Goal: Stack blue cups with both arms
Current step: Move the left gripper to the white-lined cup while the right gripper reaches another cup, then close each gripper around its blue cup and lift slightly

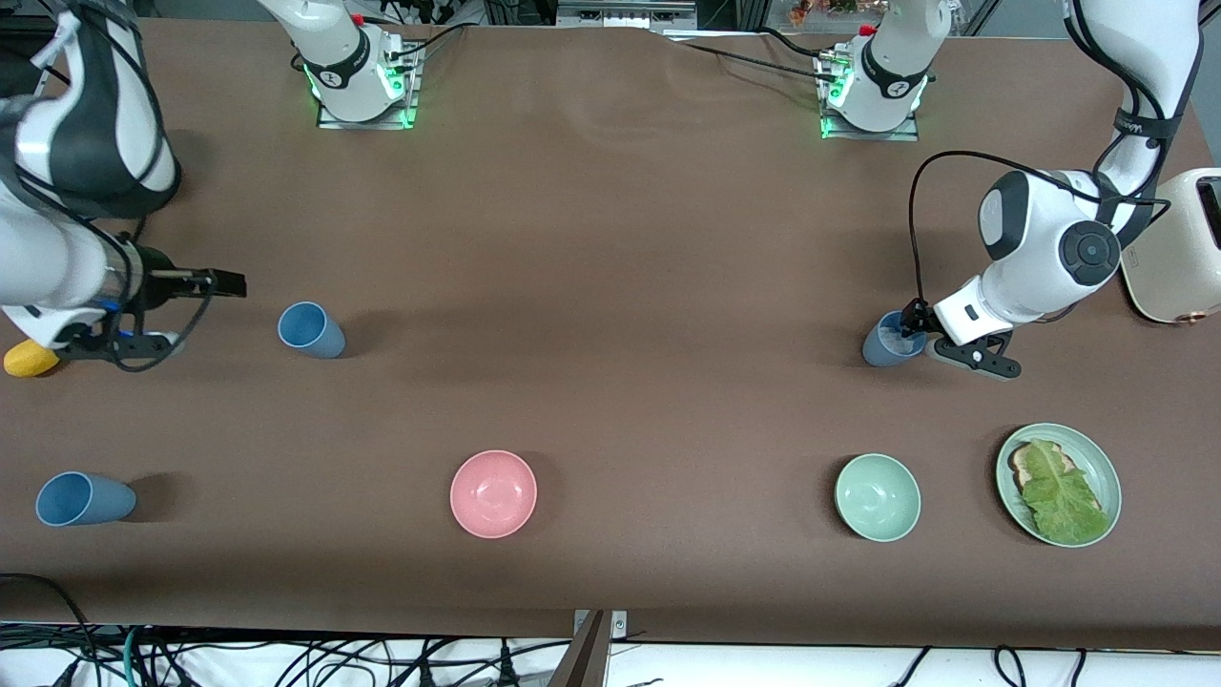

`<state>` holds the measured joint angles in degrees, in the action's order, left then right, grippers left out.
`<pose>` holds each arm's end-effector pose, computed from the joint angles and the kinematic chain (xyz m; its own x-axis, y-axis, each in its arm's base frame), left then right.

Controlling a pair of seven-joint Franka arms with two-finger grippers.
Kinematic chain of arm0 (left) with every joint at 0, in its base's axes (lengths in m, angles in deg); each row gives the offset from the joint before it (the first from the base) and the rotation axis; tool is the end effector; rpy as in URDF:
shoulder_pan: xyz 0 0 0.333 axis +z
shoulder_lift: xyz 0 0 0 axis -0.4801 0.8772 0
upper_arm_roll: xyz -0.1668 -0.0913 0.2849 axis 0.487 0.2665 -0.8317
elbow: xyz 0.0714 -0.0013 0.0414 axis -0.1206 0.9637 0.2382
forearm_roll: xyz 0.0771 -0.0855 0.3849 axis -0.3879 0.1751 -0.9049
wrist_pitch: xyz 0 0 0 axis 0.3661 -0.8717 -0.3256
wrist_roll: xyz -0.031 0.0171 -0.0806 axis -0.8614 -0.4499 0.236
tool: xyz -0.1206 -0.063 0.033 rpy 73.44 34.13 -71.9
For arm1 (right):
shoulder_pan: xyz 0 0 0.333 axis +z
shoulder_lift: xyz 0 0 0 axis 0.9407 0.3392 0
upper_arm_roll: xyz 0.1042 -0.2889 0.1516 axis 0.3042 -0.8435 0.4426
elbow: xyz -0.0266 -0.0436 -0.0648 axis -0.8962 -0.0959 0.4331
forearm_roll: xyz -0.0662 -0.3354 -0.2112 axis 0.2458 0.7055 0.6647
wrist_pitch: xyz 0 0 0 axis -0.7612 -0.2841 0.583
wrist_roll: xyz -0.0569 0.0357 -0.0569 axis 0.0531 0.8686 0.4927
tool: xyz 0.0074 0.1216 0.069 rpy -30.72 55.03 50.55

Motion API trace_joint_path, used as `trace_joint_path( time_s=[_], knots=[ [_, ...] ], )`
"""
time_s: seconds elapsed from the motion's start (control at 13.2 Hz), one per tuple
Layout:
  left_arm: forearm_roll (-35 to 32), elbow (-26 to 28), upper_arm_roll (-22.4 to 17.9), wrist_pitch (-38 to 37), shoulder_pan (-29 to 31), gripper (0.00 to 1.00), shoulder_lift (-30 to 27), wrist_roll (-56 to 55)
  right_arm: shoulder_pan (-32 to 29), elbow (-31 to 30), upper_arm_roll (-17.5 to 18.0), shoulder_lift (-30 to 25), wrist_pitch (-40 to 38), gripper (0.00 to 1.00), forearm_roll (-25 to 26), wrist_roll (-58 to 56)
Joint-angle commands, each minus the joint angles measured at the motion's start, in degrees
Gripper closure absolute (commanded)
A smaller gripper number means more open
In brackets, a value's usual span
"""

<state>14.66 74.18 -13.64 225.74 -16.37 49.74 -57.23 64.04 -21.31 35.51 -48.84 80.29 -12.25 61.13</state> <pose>0.5559 0.0047 0.2342 0.9536 -0.2959 -0.0552 -0.2925 -0.9543 0.0620 0.6099 -0.0072 0.4070 0.9646 0.0313 -0.2619 0.0394 -0.9989 0.0256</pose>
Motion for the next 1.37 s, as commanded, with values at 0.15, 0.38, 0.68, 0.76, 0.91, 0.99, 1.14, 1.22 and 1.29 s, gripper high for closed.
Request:
trace_joint_path(
  time_s=[0.15,0.38,0.68,0.76,0.91,0.99,1.14,1.22,1.29],
  knots=[
    [-0.1,-0.5,0.6,-2.6,-1.2,1.00,-0.8,0.0,-0.7,-11.4,0.3,-1.3,14.9,0.00,0.9,-0.8],
    [0.0,-7.7,4.2,-13.2,-1.2,1.00,-1.9,-2.6,-0.7,-13.8,-0.6,1.8,21.4,0.00,0.9,-0.8],
    [0.1,-18.0,16.2,-21.2,-2.7,1.00,0.4,-24.5,-0.7,-15.4,-1.2,4.7,26.2,0.00,0.9,-0.7],
    [0.0,-20.5,17.8,-21.2,-4.6,1.00,2.9,-31.9,-0.7,-16.4,-1.4,4.8,27.7,0.00,0.9,-0.7],
    [0.1,-26.0,17.9,-21.2,-10.7,1.00,7.5,-43.0,-0.7,-17.4,-1.5,5.1,29.1,0.00,0.9,-0.7],
    [0.1,-29.1,17.9,-21.0,-13.3,1.00,10.3,-47.8,-0.7,-17.5,-1.5,5.6,29.6,0.00,0.9,-0.7],
    [-0.2,-35.5,17.9,-20.5,-18.5,1.00,16.7,-56.2,-0.7,-17.5,-1.9,6.4,29.6,0.11,0.4,-0.6],
    [-0.5,-36.9,17.7,-19.9,-21.3,1.00,19.3,-60.0,-0.8,-17.4,-1.9,6.6,29.4,0.56,0.4,-0.6],
    [-0.8,-37.9,17.3,-17.7,-23.1,1.00,21.1,-61.8,-0.8,-17.3,-2.0,6.6,29.0,0.87,0.0,-0.6]
  ],
)
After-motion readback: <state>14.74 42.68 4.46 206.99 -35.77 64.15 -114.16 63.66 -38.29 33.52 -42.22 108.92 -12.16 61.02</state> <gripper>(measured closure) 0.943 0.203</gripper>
